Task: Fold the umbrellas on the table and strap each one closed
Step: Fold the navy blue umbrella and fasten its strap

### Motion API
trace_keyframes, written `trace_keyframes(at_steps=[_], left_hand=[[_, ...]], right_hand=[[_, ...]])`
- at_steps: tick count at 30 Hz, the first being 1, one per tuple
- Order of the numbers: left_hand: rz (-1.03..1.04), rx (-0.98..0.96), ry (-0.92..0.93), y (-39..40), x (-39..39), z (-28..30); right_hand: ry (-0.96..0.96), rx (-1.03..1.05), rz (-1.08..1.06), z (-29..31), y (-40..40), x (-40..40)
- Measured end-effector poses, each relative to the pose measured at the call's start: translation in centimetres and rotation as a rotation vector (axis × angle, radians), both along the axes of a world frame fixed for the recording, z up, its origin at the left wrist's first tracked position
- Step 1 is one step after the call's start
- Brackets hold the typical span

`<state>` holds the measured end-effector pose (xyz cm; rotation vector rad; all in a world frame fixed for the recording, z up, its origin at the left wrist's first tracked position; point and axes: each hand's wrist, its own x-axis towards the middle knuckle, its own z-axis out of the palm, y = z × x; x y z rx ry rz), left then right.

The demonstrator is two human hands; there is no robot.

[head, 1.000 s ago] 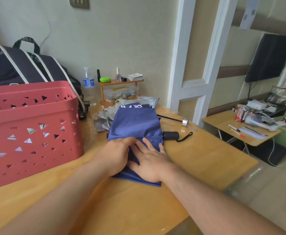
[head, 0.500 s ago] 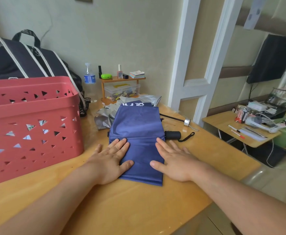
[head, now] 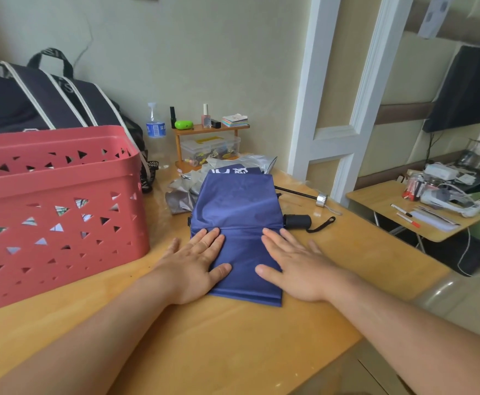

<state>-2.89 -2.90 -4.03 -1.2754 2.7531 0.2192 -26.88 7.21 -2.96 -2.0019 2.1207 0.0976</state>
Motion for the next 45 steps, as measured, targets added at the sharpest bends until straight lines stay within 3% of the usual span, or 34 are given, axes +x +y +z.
trace_keyframes(at_steps=[4, 7, 9, 11, 18, 26, 34, 37, 41, 45], left_hand=[[-0.004, -0.02, 0.147, -0.1, 0.5, 1.0], [0.149, -0.181, 0.516, -1.2, 0.0, 3.8], [0.263, -0.135, 0.768, -2.9, -1.4, 6.0], [0.342, -0.016, 0.896, -4.9, -3.0, 7.9], [0.509, 0.208, 0.831, -9.1, -5.4, 8.4], [0.434, 0.336, 1.239, -7.2, -3.9, 7.8], [0.299, 0.183, 1.524, 0.6, -0.4, 5.7], [0.265, 0.099, 1.551, 1.8, 0.0, 4.1], [0.246, 0.032, 1.463, 1.8, 0.4, 3.0], [0.212, 0.023, 1.474, 1.7, 0.7, 2.8]], right_hand=[[-0.01, -0.051, -0.003, -0.7, -0.2, 0.4], [-0.012, -0.076, 0.003, -1.1, -0.4, 0.0], [-0.012, -0.08, 0.007, -1.3, -0.4, 0.0], [-0.014, -0.083, 0.014, -1.3, -0.4, 0.0], [-0.021, -0.092, 0.01, -1.2, -0.3, 0.0], [-0.041, -0.096, 0.008, -1.0, -0.3, 0.0], [-0.065, -0.116, 0.0, -0.9, -0.2, 0.1], [-0.106, -0.291, 0.003, -0.9, 0.2, 0.2], [-0.298, -0.795, -0.053, -1.3, 1.7, 0.2], [-0.312, -0.943, -0.177, -0.2, 2.6, 0.6]])
